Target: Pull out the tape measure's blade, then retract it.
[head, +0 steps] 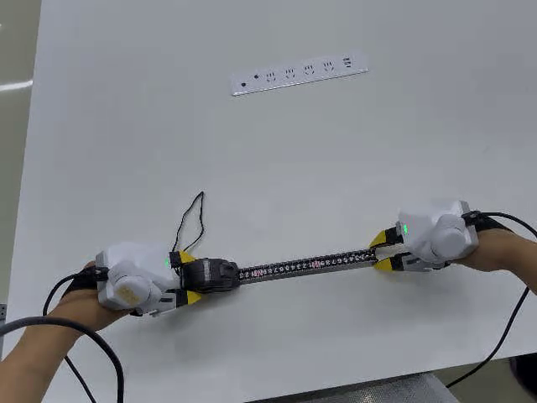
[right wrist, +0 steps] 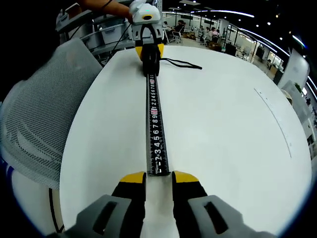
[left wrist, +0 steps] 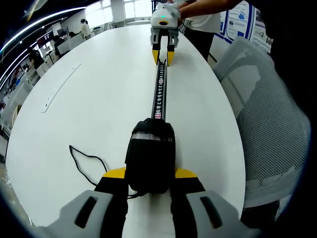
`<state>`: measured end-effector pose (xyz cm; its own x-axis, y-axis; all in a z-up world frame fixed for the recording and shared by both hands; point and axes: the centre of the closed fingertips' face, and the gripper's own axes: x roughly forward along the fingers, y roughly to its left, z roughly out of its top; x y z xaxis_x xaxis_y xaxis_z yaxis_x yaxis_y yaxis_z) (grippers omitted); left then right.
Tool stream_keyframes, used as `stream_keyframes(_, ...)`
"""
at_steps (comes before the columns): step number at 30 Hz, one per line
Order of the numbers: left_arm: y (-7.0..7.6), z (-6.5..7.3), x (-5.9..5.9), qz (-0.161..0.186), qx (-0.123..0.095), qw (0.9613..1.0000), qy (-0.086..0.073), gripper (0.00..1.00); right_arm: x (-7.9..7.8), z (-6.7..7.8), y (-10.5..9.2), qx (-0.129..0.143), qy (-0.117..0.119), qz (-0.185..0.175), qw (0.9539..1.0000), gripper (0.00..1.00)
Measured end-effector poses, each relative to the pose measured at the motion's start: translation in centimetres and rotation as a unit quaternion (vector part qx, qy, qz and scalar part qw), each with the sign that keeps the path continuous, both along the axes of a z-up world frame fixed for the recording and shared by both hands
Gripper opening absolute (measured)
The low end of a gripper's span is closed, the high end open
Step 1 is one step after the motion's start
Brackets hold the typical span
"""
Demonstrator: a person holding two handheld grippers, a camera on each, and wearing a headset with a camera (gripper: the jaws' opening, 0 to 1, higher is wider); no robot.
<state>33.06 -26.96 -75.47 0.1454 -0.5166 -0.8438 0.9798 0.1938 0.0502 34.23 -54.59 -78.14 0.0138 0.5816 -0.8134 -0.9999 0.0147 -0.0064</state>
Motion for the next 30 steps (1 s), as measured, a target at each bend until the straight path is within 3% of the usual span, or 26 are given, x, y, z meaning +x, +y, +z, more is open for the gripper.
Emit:
stream_keyframes(7,0.3,-0.6,0.0,0.002,0.006,0.9999,-0.011,0.31,-0.1,0.1,-0.2,0.003,0.002,-0.017,0.9999,0.26)
stream_keyframes(10,0.1,-0.4,0.1,0.019,-0.006,0.9997,-0.013,0.40,-0.1,0.2,-0.3,0.005,0.002,-0.027,0.9996,0.29)
stream_keyframes(17,0.5,0.0,0.1,0.056,-0.022,0.9981,-0.011,0.44,-0.1,0.6,-0.8,0.007,0.003,-0.059,0.9982,0.37)
stream_keyframes(20,0.5,0.4,0.3,0.086,-0.042,0.9954,-0.008,0.46,0.0,0.9,-0.8,0.012,0.003,-0.079,0.9968,0.41)
stream_keyframes(24,0.4,0.8,0.2,0.114,-0.052,0.9921,-0.002,0.50,0.1,1.3,-0.8,0.021,0.002,-0.108,0.9939,0.47)
stream_keyframes(30,0.5,1.4,-0.1,0.160,-0.075,0.9842,-0.006,0.56,-0.3,2.0,-0.8,0.031,0.000,-0.143,0.9893,0.54)
